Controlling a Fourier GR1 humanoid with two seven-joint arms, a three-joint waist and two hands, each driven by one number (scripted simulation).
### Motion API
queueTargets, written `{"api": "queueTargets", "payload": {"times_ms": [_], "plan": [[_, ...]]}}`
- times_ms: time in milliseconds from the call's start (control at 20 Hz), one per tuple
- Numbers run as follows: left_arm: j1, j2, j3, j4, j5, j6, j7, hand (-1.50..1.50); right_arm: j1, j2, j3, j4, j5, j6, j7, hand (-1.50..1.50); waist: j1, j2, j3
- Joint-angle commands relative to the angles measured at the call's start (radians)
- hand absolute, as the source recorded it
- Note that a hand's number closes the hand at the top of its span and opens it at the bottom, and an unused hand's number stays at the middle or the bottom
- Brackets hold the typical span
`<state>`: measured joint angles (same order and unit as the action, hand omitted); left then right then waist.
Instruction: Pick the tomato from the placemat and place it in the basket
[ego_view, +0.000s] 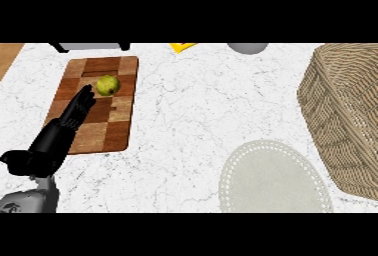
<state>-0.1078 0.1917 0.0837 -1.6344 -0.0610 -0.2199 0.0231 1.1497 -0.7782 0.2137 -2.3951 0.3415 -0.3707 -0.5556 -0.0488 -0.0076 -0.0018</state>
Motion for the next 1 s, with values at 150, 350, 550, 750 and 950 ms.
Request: {"api": "queueTargets", "payload": {"times_ms": [150,350,550,750,950], "plan": [[-0.018,-0.018,-0.023,0.008,-0.017,0.007,-0.015,0.00,0.037,-0.007,-0.247,-0.241,-0.251,0.026,0.136,1.50,0.034,0.011,-0.002],[-0.062,0.008,0.000,0.023,0.004,-0.013,0.018,0.00,-0.023,-0.015,-0.391,-0.240,-0.406,0.054,0.229,1.50,0.039,0.012,-0.001],[-0.089,0.009,0.002,0.051,0.013,-0.026,0.003,0.00,-0.162,-0.028,-0.502,-0.230,-0.505,0.035,0.420,1.50,0.056,0.017,-0.001],[-0.017,-0.017,-0.038,-0.008,-0.005,-0.020,0.008,0.00,-0.336,-0.013,-0.547,-0.115,-0.588,0.017,0.501,1.50,0.078,0.012,0.001],[-0.078,-0.044,-0.054,0.025,-0.030,0.009,0.010,0.00,-0.535,-0.089,-0.661,-0.020,-0.685,0.021,0.669,1.50,0.078,0.017,0.000]]}}
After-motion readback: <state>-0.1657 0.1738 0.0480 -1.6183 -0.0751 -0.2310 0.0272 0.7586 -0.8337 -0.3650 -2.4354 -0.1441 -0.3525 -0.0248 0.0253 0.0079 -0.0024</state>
